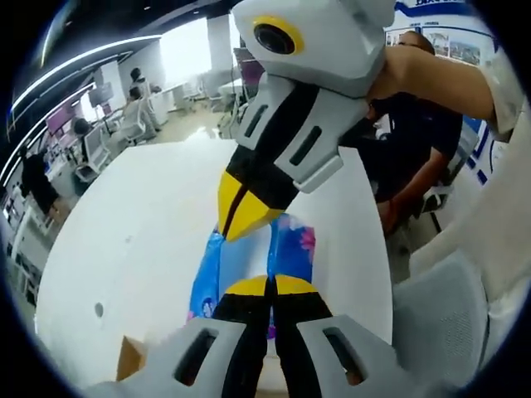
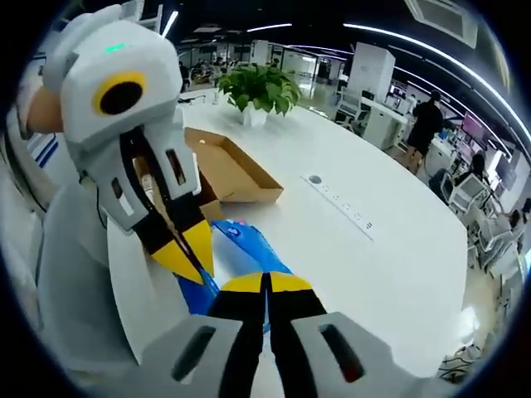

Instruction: Operate the shoe box by opening the lid, removing the specified soft item, and placing it in the target area until the item is outside and the box remains undamaged.

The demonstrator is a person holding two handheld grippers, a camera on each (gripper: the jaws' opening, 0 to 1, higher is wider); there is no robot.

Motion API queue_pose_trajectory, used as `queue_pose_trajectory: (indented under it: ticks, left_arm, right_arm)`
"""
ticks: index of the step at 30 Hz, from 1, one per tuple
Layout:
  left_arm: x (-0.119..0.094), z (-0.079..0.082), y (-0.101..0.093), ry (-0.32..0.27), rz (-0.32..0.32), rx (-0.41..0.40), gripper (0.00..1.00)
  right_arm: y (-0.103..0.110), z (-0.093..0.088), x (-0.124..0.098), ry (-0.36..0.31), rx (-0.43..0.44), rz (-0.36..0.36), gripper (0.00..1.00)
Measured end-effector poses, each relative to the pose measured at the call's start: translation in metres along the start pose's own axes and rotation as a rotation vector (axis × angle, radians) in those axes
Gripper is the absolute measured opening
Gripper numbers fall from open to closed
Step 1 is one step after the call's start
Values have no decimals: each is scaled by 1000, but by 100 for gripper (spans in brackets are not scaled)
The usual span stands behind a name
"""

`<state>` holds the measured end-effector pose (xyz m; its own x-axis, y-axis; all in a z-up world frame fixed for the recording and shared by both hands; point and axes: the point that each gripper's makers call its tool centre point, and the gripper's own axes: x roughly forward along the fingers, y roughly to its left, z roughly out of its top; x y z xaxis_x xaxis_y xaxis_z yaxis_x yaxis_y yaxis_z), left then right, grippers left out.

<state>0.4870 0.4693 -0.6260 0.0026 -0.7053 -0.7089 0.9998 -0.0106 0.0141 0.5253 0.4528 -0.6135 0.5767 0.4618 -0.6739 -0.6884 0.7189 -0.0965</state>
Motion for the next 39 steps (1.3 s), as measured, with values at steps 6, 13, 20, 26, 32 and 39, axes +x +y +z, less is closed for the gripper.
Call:
queue_pose_trajectory:
  ticks: [6, 13, 20, 26, 32, 39]
  left_arm:
    - [15, 9, -1, -3, -22, 7, 0]
    - [33, 23, -4, -10, -55, 19, 0]
    - [54, 33, -5, -1, -93, 40, 0]
    - [69, 38, -3, 13, -116, 52, 0]
    - [86, 44, 2, 26, -139, 66, 0]
    - [103, 50, 5, 33, -167, 82, 0]
  right_arm:
    - [-11, -12, -6, 12, 17, -13, 0]
    - [-24, -27, -14, 22, 34, -26, 0]
    - [-38, -42, -18, 36, 51, -34, 0]
    - [-52, -54, -20, 40, 76, -42, 0]
    - [-66, -65, -21, 50, 95, -45, 0]
    - [-81, -78, -23, 68, 108, -56, 0]
